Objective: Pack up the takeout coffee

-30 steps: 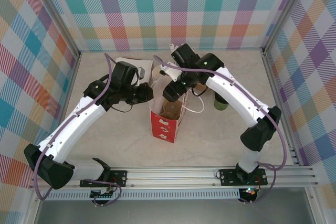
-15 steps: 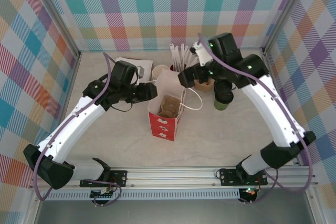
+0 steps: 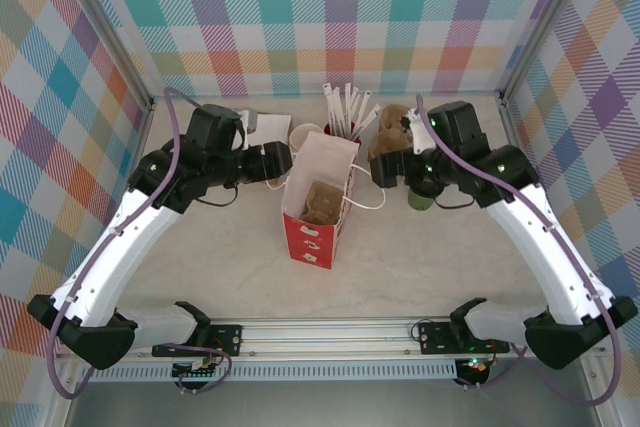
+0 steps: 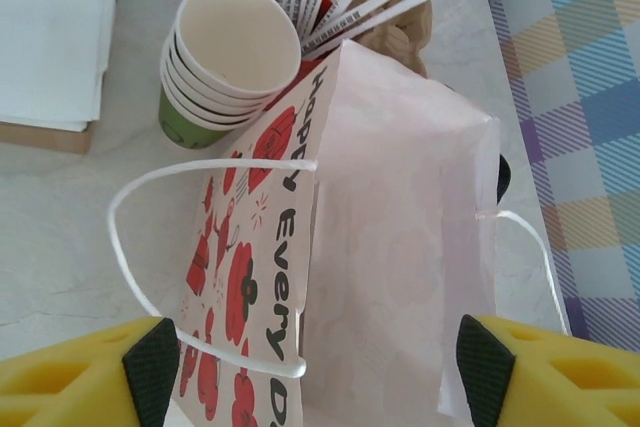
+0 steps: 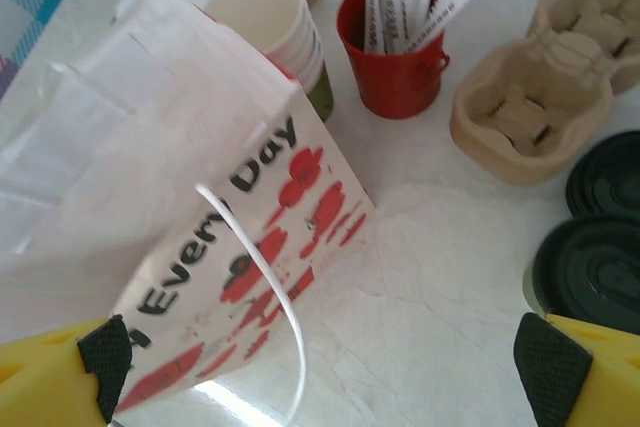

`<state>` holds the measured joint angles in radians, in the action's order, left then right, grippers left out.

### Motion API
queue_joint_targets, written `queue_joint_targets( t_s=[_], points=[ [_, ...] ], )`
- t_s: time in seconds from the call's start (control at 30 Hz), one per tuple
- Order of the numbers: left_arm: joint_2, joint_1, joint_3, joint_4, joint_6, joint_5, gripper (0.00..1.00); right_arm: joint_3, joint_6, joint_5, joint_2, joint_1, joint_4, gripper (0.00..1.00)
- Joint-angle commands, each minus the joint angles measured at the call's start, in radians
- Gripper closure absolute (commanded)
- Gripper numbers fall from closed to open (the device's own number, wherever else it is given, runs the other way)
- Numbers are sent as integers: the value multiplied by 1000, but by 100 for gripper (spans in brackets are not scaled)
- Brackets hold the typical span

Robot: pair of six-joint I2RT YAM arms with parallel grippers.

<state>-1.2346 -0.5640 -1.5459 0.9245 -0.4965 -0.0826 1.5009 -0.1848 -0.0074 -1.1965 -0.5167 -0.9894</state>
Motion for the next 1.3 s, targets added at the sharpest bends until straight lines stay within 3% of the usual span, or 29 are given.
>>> queue_joint_targets(
  t_s=[0.0, 0.37, 0.6, 0.97, 1.27],
  points=[
    [4, 3, -57, 57, 42, 42, 23, -77, -51, 46, 80, 2, 30, 0],
    [-132, 9, -232, 145, 145, 30, 19, -335, -144, 71, 214, 1, 20, 0],
    [-258, 10, -399, 216, 297, -29, 18, -460, -169, 102, 262, 1, 23, 0],
    [-565, 11, -760, 398, 647, -24, 14, -507, -169, 116, 275, 1, 25, 0],
    [-766, 13, -861, 440, 758, -46, 16, -531, -183, 119, 290, 1, 30, 0]
  ],
)
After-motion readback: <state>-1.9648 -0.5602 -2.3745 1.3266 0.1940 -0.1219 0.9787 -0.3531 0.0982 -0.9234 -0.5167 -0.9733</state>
